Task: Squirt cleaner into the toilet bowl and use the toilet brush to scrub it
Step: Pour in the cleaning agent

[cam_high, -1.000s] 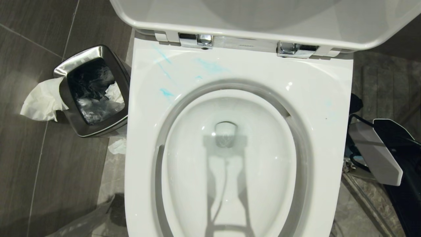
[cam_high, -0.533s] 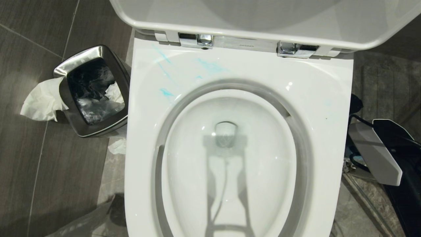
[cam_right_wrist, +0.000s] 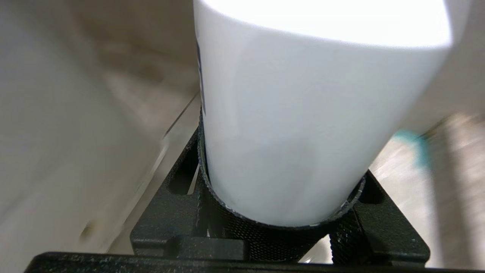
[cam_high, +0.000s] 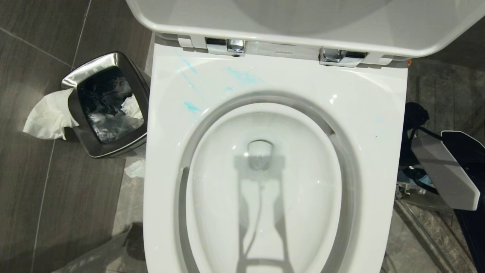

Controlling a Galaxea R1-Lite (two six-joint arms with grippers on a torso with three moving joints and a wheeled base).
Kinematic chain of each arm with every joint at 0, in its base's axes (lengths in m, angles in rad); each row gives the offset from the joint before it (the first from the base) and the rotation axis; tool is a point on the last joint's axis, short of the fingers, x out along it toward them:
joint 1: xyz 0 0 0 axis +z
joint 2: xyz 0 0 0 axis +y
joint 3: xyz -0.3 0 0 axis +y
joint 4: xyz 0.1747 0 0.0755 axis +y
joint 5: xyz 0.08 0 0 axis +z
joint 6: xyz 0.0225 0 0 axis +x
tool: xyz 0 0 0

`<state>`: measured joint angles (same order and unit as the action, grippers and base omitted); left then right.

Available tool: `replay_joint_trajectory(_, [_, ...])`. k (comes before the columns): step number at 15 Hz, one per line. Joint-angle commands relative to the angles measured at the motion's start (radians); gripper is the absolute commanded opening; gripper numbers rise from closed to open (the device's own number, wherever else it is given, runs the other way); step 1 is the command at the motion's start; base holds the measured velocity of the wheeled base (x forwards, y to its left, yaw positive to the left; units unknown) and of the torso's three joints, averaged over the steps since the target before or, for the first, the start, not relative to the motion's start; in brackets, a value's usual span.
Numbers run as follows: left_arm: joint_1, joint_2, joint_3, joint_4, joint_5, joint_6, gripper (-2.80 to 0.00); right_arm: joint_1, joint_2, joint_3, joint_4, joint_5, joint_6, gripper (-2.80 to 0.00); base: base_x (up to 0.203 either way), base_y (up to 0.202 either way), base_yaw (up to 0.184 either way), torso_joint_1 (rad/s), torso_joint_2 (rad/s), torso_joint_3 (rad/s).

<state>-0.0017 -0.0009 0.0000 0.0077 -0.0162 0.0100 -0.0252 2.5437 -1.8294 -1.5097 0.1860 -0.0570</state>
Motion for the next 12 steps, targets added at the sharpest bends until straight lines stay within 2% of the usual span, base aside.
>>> replay_joint_trajectory(1, [0.0, 0.001, 0.002, 0.0, 0.001, -0.001, -2.8, -0.01, -0.083, 0.063, -0.01, -0.001, 0.008, -2.8, 0.0, 0.0, 0.0, 0.0, 0.0, 0.0])
replay_joint_trajectory(5, [0.0, 0.001, 0.002, 0.0, 0.001, 0.001, -2.8, -0.011, -0.201, 0.2, -0.009, -0.002, 0.019, -2.8, 0.0, 0.0, 0.0, 0.0, 0.0, 0.0])
replay_joint_trajectory(10, [0.0, 0.001, 0.002, 0.0, -0.001, 0.0, -2.8, -0.012, -0.431, 0.497, 0.007, -0.003, 0.021, -2.8, 0.0, 0.0, 0.0, 0.0, 0.0, 0.0])
replay_joint_trajectory(12, [0.0, 0.001, 0.002, 0.0, 0.001, -0.001, -2.8, -0.029, -0.538, 0.588, 0.056, -0.003, 0.023, -2.8, 0.0, 0.0, 0.0, 0.0, 0.0, 0.0])
